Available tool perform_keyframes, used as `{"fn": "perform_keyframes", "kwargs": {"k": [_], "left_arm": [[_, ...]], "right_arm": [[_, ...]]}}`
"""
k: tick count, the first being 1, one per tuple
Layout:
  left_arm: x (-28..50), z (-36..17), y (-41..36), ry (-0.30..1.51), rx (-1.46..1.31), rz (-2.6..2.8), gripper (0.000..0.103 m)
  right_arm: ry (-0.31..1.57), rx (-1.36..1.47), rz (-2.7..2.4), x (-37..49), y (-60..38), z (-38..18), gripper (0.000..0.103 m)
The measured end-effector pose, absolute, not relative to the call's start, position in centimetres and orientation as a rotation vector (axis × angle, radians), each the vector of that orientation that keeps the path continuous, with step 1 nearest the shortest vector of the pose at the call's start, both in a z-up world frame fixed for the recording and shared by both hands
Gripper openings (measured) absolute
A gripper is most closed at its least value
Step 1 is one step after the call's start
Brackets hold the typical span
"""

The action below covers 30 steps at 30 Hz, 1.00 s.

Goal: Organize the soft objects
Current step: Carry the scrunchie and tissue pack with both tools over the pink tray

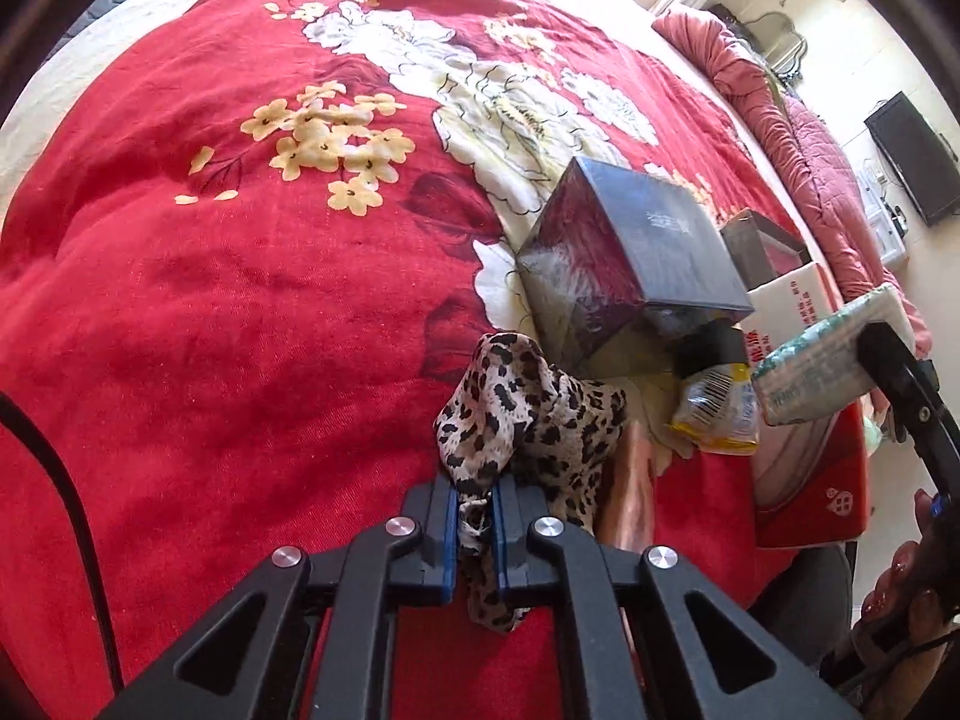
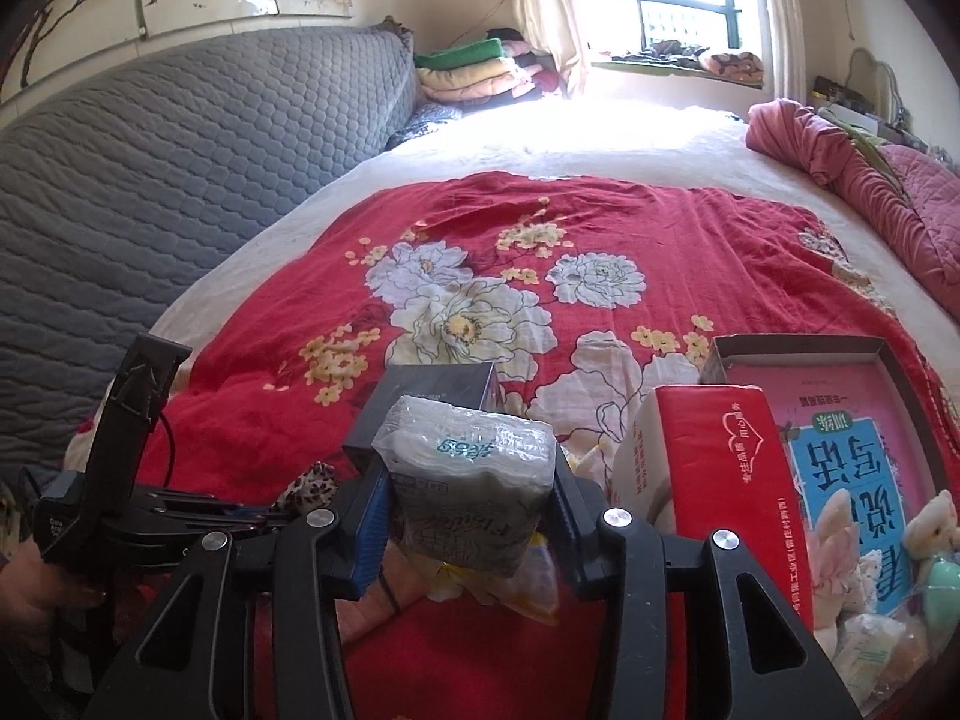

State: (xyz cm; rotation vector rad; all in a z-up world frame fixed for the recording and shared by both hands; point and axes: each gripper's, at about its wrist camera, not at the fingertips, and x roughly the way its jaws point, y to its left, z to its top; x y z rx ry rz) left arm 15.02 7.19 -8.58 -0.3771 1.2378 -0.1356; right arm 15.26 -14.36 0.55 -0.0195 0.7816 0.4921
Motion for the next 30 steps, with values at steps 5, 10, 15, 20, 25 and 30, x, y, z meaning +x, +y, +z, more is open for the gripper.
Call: {"fn": "perform_keyframes", "kwargs": {"k": [5,10,15,20,25,30], "left_arm": [[13.8,-6.4,7.1,1.176,-0.33,-0.109,0.008],[12.7,-3.6,6.7,1.125,-0.283,-0.081,0.008],[12.1,-1.3,6.0,1.101,-0.264,-0.069,0.008],[11.6,0.2,5.0,1.075,-0.239,-0.067,0.008],[11.1,1.8,4.2,1.05,-0.212,-0.063,0.008],[10.7,3.6,3.2,1.022,-0.207,-0.074,0.008]], "right_arm": [[0.775,-0.002,0.497,14.8,-15.1,1.4,0.047],[0.759,0.0,0.502,14.2,-15.4,2.1,0.047],[0.738,0.011,0.508,13.6,-15.9,3.1,0.047],[0.718,0.017,0.513,13.0,-16.5,4.0,0.047],[0.688,0.016,0.509,12.3,-17.2,4.9,0.047],[0.671,0.023,0.505,12.1,-18.2,5.6,0.047]]}}
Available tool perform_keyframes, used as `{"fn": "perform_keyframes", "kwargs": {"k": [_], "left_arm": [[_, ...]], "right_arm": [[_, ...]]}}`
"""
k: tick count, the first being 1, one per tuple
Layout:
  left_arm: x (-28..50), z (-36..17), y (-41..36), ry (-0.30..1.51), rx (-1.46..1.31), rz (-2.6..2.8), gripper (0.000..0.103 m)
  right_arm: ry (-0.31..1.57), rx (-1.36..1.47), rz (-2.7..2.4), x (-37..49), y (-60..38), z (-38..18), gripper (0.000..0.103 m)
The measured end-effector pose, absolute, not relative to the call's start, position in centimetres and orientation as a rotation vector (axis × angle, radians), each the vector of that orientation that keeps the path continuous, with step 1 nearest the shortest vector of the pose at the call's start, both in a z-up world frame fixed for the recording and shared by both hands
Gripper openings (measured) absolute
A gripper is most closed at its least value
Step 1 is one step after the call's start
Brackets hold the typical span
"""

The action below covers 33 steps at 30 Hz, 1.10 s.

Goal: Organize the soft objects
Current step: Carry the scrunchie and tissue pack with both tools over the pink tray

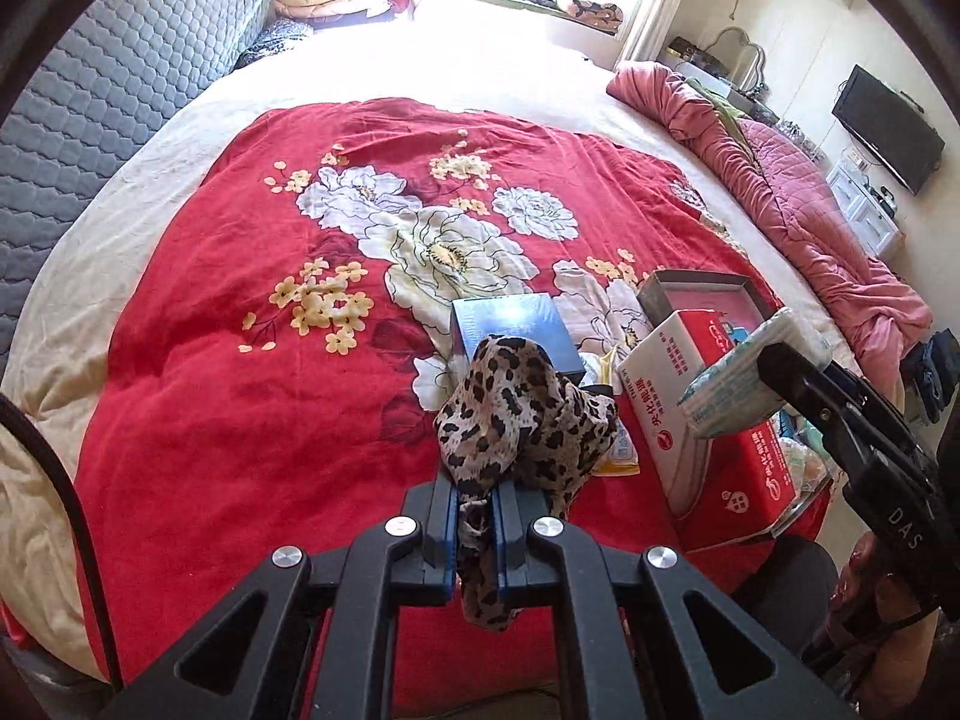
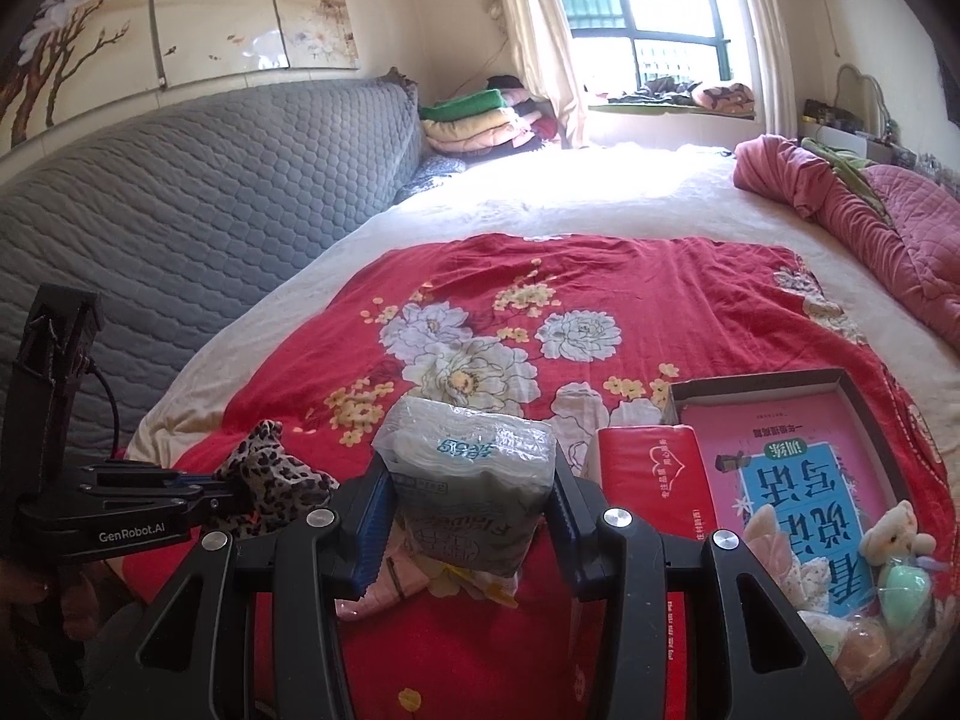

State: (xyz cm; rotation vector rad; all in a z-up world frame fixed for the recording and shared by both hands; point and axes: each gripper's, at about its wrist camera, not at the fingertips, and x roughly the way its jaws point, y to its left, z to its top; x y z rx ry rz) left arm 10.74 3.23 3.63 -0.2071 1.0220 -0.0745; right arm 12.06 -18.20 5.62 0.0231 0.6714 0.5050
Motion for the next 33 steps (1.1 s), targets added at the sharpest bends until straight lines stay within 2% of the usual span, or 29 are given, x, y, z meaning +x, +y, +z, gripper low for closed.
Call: {"fn": "perform_keyframes", "kwargs": {"k": [14,33], "left_arm": [[10.8,7.3,-0.5,0.957,-0.162,-0.127,0.008],[13.5,10.0,-13.7,0.941,-0.047,-0.352,0.008]], "right_arm": [[0.606,0.057,0.441,11.2,-22.3,8.3,0.047],[0.552,0.135,0.208,10.6,-34.2,10.6,0.047]]}}
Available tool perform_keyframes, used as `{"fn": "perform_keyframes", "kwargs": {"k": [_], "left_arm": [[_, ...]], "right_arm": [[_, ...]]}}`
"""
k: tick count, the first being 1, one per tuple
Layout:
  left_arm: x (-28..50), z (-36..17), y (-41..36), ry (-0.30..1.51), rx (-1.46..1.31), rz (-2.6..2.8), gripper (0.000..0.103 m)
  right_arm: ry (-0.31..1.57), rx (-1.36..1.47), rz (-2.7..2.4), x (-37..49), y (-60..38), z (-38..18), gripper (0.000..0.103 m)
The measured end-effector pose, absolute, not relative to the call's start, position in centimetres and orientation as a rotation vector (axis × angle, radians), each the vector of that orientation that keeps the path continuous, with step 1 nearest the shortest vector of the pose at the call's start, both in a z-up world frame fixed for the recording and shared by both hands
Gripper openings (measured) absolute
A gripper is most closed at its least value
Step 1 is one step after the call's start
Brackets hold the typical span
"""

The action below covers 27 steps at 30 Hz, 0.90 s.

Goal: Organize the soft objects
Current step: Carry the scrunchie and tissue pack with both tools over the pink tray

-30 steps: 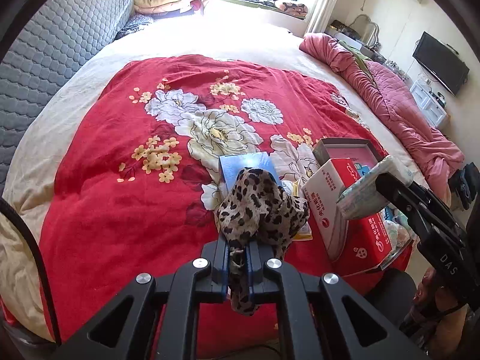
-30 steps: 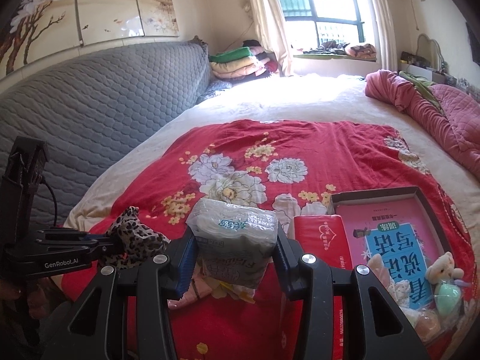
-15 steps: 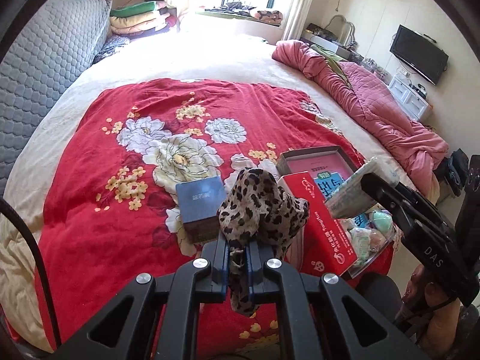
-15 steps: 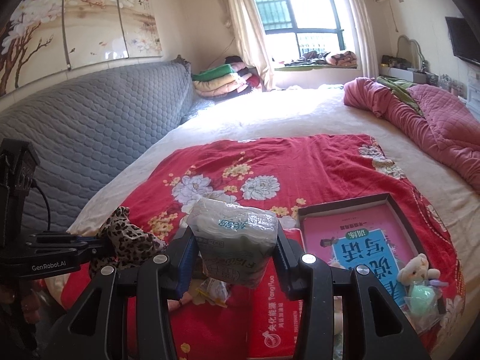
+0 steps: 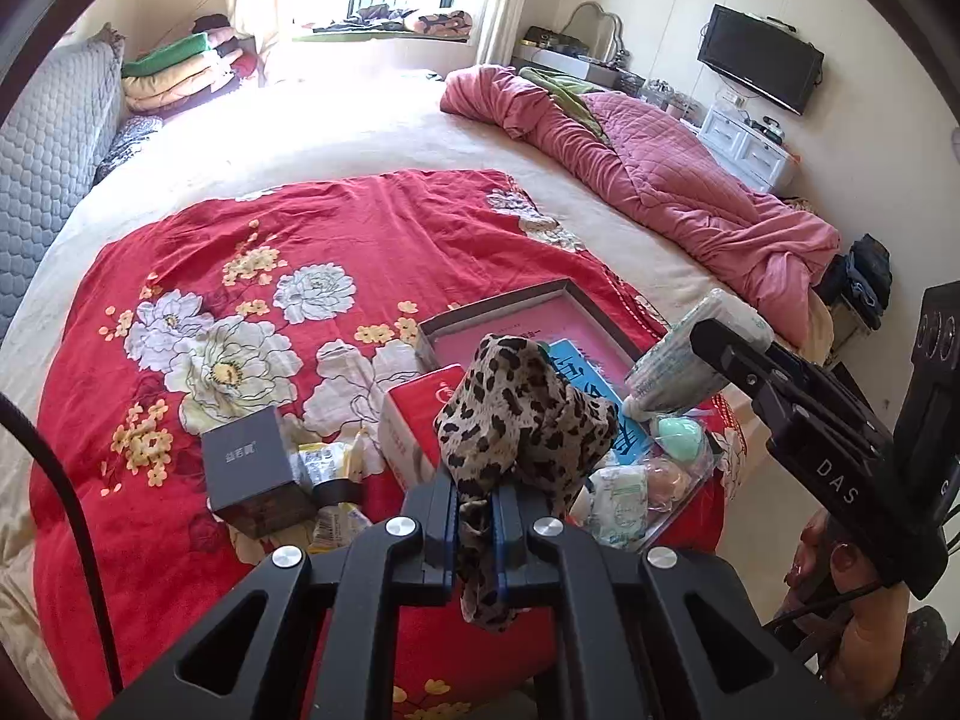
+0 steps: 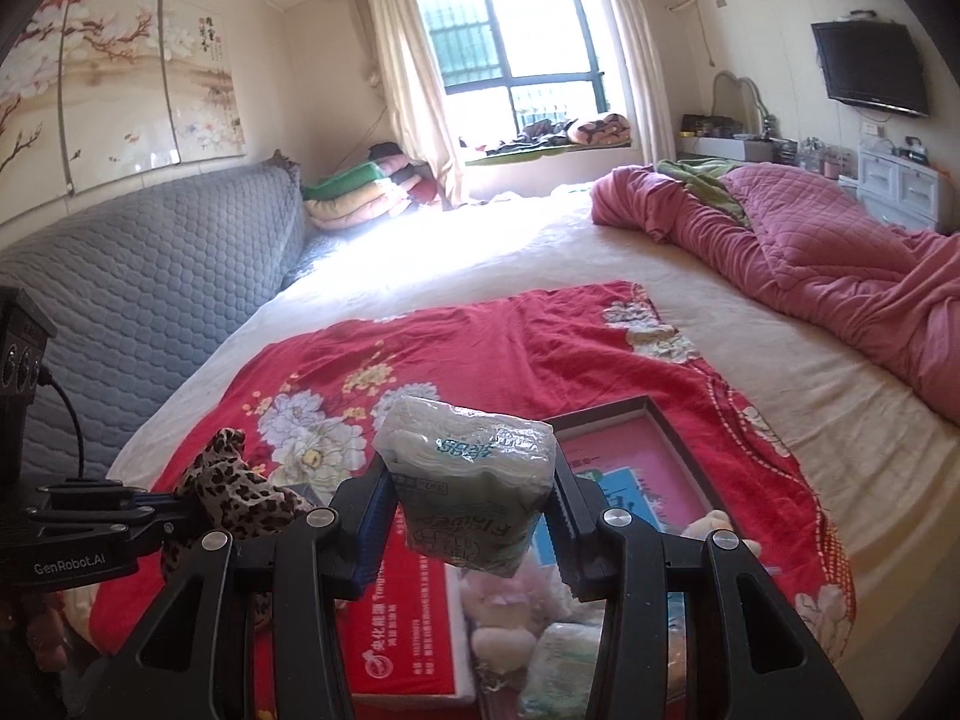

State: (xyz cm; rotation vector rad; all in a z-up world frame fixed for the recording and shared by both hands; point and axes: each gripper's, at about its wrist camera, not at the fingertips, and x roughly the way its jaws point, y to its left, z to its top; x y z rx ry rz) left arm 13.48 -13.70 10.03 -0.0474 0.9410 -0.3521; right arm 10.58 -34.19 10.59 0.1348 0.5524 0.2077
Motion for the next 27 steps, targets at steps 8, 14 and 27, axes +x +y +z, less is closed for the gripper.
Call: {"fn": "perform_keyframes", "kwargs": {"k": [8,14,27], "left_arm": [[14.7,9.5,-18.0,0.97,-0.009,-0.418,0.008],[16.0,8.4,-21.1,1.003,0.014,-0.472,0.008],[18.8,5.2,-26.0,1.054,0.069,-0.532,0.008]], "right_arm": [[0.526,0.183,0.117,10.3,-38.4,10.6,0.047],[0.512,0.223,0.082,10.2,-40.1,10.0,0.047],[0.544,0.27,0.046,11.4,-42.4,7.7,0.047]]}}
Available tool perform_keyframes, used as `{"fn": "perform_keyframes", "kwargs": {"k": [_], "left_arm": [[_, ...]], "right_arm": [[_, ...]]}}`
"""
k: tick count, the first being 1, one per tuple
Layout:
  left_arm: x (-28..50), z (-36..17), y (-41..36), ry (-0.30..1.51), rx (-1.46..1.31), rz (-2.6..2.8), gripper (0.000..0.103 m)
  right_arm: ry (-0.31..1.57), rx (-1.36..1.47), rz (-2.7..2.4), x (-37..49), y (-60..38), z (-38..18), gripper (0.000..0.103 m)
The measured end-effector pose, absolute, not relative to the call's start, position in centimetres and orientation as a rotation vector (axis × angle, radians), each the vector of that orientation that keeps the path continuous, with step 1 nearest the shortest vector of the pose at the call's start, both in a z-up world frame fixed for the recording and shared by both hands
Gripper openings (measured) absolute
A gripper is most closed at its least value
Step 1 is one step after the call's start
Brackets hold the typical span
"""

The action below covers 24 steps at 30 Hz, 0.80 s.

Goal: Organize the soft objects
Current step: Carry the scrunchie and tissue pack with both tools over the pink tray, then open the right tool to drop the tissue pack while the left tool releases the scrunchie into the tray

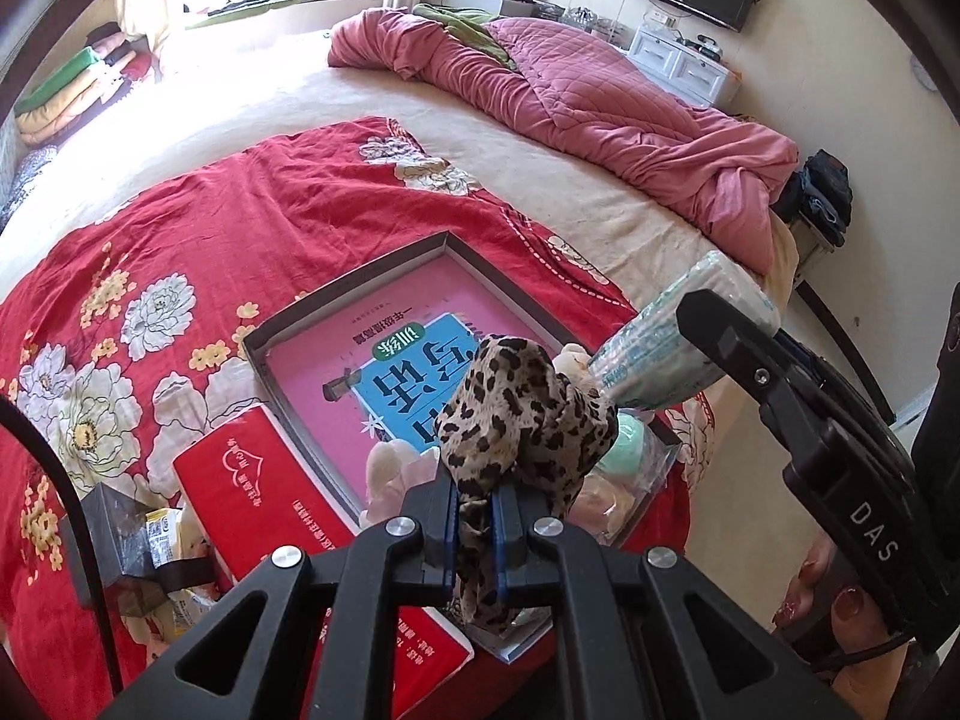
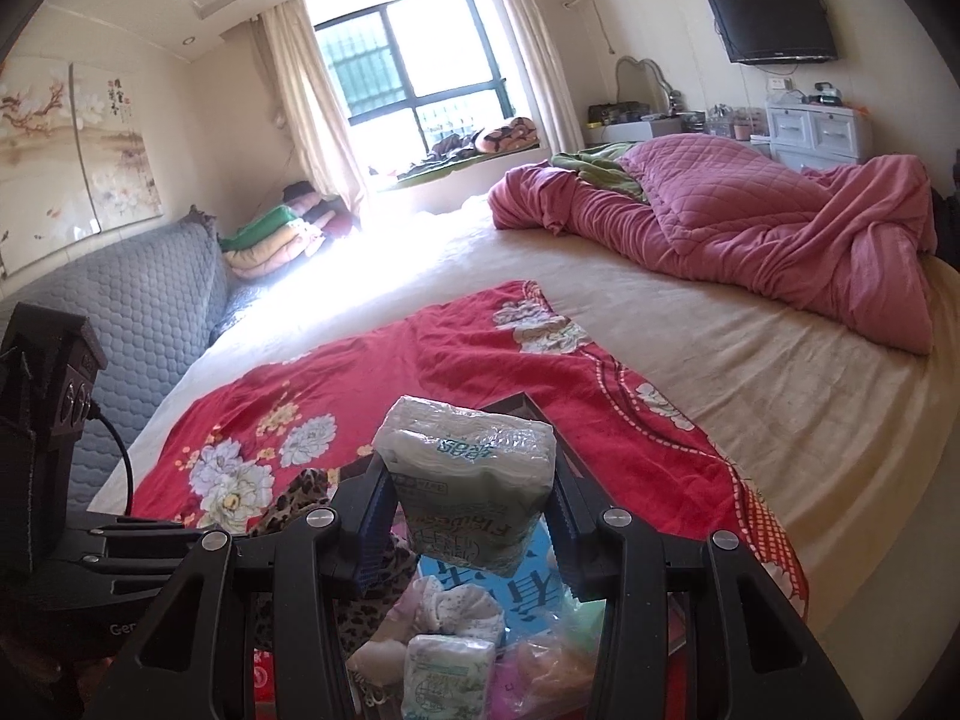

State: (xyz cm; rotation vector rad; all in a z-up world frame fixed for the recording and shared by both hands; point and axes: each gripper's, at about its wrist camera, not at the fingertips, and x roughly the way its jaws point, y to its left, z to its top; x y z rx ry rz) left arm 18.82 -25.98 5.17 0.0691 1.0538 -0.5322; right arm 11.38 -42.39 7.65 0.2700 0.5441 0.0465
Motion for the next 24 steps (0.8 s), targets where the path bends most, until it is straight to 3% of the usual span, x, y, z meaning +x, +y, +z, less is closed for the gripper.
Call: {"fn": "perform_keyframes", "kwargs": {"k": [24], "left_arm": [[20.8,0.0,-28.5,1.117,0.237,-0.529,0.009]], "right_arm": [[0.698,0.341,0.078,14.6,-43.0,0.8,0.047]]}}
